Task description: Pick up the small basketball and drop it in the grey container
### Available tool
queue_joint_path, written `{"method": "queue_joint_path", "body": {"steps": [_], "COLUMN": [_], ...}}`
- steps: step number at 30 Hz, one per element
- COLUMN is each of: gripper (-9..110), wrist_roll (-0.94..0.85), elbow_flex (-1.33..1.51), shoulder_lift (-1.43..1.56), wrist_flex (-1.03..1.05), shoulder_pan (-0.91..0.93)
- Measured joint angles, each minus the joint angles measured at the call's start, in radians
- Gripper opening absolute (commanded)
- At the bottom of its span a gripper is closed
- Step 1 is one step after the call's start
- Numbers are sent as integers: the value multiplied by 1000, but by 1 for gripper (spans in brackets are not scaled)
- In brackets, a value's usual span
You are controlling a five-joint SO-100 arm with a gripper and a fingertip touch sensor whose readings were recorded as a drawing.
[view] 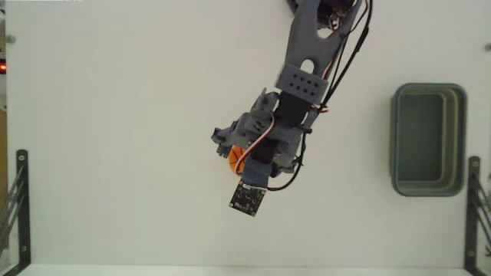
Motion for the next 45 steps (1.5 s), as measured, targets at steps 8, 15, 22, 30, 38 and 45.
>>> {"method": "queue_joint_path", "body": {"steps": [8, 15, 22, 30, 38, 45], "gripper": [110, 110, 110, 110, 110, 110], "wrist_roll": [0, 0, 0, 0, 0, 0], "elbow_flex": [0, 0, 0, 0, 0, 9], "shoulder_lift": [0, 0, 0, 0, 0, 0], "wrist_flex": [0, 0, -18, -18, -35, -54], "shoulder_pan": [0, 0, 0, 0, 0, 0]}}
